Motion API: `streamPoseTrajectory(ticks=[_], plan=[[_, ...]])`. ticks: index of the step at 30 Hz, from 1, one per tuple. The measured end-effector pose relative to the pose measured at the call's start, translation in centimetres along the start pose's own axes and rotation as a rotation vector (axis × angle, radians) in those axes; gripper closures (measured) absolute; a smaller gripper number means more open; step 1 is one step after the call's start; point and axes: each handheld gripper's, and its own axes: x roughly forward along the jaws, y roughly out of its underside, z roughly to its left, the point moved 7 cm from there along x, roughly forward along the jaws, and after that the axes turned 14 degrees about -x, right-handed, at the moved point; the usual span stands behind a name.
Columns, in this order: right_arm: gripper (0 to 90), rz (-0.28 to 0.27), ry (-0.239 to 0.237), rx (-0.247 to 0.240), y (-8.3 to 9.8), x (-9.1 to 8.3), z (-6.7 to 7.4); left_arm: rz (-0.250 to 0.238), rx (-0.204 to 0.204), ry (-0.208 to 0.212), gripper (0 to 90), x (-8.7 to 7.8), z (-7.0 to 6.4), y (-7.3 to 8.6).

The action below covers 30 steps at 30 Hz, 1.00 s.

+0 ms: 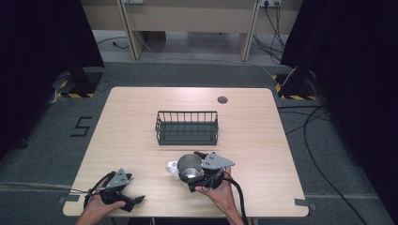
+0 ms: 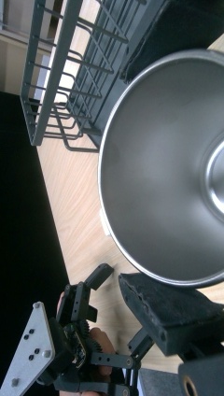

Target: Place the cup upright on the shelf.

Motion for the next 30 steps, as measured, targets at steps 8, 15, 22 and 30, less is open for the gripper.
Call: streamPoseTrajectory(ticks=[8, 15, 22, 30], plan=[[5.8, -0.007, 0.004, -0.01, -0.1, 0.0, 0.0, 0.0, 0.0, 0.0, 0.0, 0.0, 0.0, 0.0], [6.0, -0.002, 0.03, -0.031, -0.6, -0.3, -0.3, 0.0, 0.0, 0.0, 0.0, 0.0, 0.0, 0.0], [6.1, 0.003, 0.045, -0.042, -1.8, -0.8, -1.0, 0.0, 0.0, 0.0, 0.0, 0.0, 0.0, 0.0], [6.1, 0.003, 0.05, -0.036, -2.7, -1.0, -1.5, 0.0, 0.0, 0.0, 0.0, 0.0, 0.0, 0.0]])
